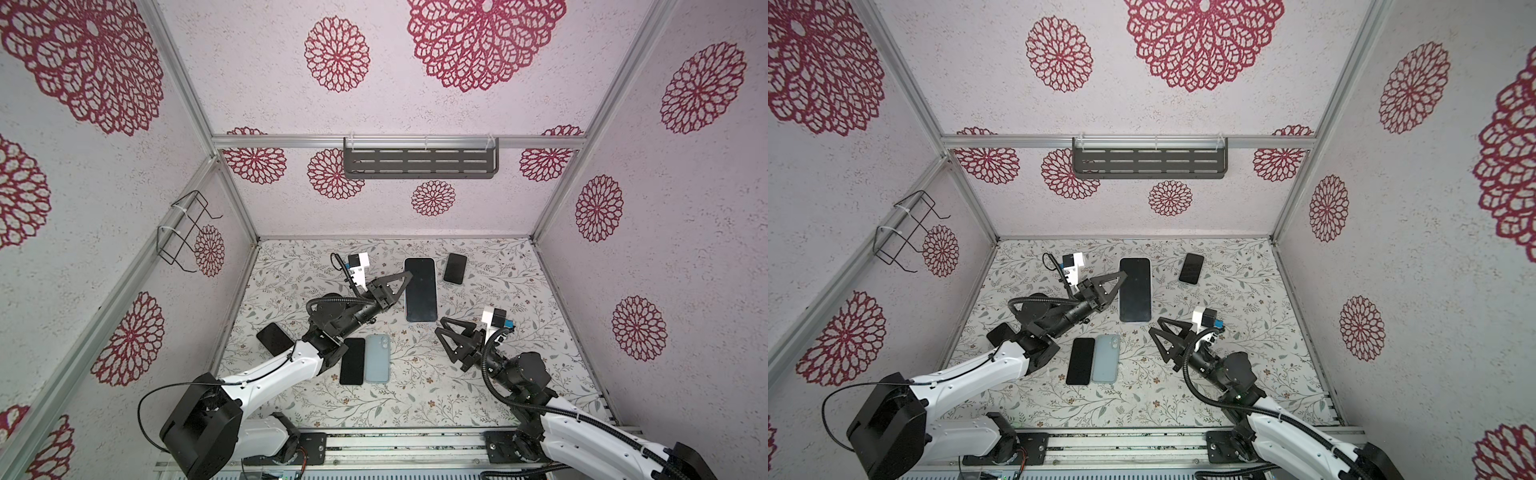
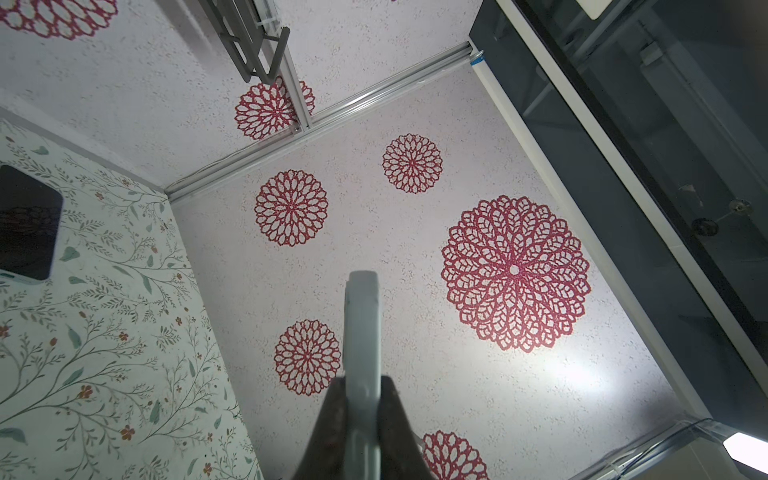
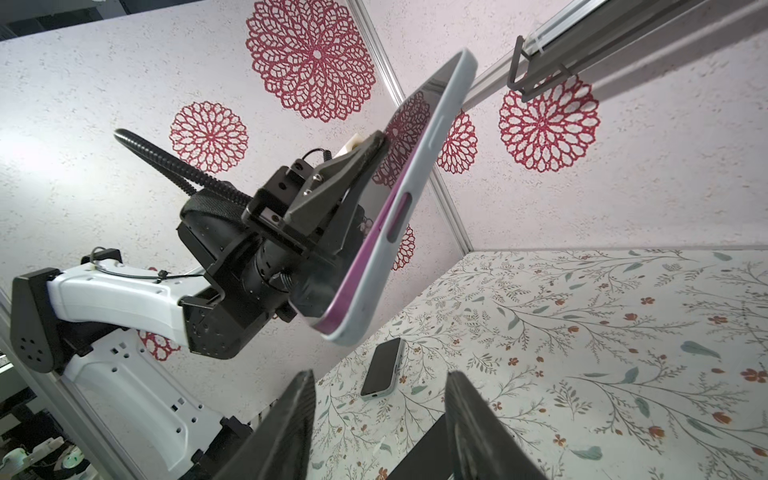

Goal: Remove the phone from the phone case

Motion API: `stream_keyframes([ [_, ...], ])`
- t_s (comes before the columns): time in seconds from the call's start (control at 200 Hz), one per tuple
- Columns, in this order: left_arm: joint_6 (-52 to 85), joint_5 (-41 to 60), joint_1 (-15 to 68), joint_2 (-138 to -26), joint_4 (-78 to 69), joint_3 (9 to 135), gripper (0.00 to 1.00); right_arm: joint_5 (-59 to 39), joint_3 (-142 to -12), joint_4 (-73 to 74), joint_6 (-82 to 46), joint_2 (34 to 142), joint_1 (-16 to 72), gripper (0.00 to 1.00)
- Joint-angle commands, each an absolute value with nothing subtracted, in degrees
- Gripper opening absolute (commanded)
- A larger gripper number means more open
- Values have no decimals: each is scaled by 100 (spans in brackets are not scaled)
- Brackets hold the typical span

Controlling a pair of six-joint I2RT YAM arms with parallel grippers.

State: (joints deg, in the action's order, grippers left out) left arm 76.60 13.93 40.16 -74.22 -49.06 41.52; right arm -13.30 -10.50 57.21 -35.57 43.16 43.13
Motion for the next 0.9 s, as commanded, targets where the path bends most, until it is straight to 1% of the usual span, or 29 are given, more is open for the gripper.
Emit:
stream_keyframes([
  [0.0, 7747, 1278, 4067, -7405, -5461, 4149, 0, -1338, -1257, 6202, -3747, 4321, 4331, 52],
  [0.455, 7734, 1300, 4184, -7496, -5799, 4070, 0, -1314, -1404, 6577, -3885, 4758, 4333, 52],
  [0.896, 7786, 1273, 4214, -7644, -6066, 3999, 0, -1308, -1385, 6690, -3925, 4878, 4333, 52],
])
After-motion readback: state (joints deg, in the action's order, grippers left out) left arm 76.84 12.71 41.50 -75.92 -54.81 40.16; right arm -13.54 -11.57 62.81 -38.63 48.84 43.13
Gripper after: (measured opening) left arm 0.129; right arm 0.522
